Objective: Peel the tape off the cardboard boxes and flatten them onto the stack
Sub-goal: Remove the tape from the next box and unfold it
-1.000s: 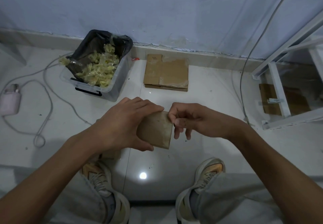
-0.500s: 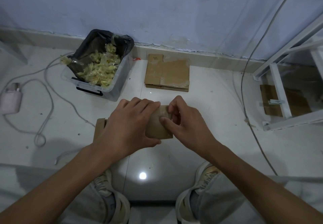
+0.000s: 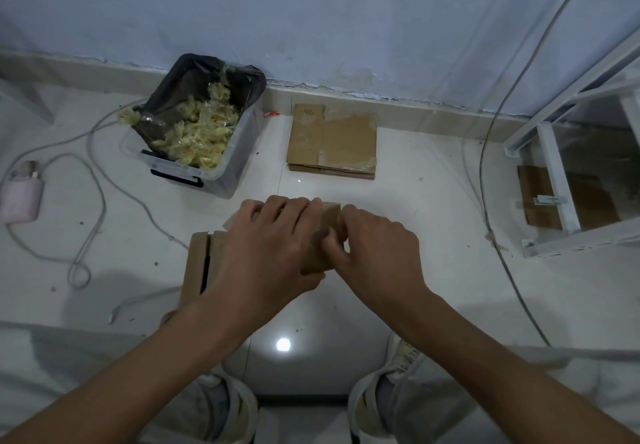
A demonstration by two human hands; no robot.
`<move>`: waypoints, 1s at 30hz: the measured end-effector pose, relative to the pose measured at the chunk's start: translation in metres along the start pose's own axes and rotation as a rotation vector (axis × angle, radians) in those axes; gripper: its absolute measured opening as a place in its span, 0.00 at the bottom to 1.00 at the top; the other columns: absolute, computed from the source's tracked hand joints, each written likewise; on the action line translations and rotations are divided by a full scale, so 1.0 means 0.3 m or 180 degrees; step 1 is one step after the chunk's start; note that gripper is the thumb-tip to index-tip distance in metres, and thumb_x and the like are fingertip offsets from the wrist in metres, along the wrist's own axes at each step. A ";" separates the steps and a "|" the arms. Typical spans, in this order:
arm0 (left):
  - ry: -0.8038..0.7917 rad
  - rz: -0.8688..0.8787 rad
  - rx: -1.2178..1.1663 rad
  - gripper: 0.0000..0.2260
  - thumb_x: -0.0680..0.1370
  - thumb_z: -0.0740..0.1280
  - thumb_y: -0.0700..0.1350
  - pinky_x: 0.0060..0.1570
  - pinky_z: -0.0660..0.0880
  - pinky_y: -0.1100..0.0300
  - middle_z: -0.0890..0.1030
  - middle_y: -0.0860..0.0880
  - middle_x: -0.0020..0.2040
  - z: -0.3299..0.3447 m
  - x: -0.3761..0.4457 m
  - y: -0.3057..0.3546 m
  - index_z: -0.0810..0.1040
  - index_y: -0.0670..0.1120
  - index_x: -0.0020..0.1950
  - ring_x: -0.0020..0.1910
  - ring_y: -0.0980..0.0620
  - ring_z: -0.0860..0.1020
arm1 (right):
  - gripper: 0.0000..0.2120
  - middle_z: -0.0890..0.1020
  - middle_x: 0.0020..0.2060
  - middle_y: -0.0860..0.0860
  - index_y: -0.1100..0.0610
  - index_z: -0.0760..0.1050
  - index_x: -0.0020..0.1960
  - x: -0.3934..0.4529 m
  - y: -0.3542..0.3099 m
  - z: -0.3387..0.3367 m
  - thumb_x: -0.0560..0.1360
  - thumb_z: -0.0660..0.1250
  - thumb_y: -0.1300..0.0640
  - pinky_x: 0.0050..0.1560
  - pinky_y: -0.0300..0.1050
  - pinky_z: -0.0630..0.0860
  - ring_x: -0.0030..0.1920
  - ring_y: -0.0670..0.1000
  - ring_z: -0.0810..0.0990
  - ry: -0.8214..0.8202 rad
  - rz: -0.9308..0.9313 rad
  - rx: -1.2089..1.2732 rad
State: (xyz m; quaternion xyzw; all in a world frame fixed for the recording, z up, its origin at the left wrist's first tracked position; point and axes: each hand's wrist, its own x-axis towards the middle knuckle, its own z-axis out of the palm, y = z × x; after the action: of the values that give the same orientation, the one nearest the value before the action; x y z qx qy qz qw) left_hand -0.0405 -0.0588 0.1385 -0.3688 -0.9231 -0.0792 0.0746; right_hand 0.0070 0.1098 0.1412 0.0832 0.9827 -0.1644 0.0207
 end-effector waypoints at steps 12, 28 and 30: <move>-0.0064 -0.0193 -0.0597 0.44 0.61 0.75 0.69 0.51 0.75 0.49 0.82 0.49 0.61 -0.020 0.026 -0.030 0.75 0.47 0.71 0.54 0.46 0.80 | 0.11 0.79 0.26 0.50 0.56 0.77 0.34 0.071 0.082 -0.089 0.75 0.69 0.57 0.29 0.47 0.75 0.26 0.50 0.79 -0.0031 -0.0007 0.1502; -0.0022 -0.0342 -0.0515 0.43 0.62 0.75 0.71 0.51 0.74 0.48 0.81 0.47 0.59 -0.017 0.013 -0.051 0.74 0.46 0.69 0.53 0.46 0.80 | 0.19 0.75 0.30 0.44 0.49 0.68 0.41 0.047 0.079 -0.027 0.83 0.58 0.36 0.33 0.43 0.68 0.31 0.45 0.74 0.0145 -0.0416 0.0718; -0.0084 -0.0333 -0.0596 0.43 0.62 0.73 0.72 0.52 0.74 0.49 0.81 0.49 0.60 -0.019 0.007 -0.054 0.73 0.47 0.69 0.54 0.46 0.79 | 0.18 0.76 0.29 0.46 0.51 0.69 0.41 0.053 0.093 -0.027 0.85 0.58 0.42 0.32 0.47 0.72 0.30 0.46 0.76 -0.0008 -0.0605 0.1007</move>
State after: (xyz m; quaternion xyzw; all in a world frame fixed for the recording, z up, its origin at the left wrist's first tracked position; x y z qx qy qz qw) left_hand -0.0529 -0.0701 0.1429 -0.3264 -0.9306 -0.1641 0.0234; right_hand -0.0040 0.1411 0.1388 -0.0081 0.9479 -0.3183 -0.0070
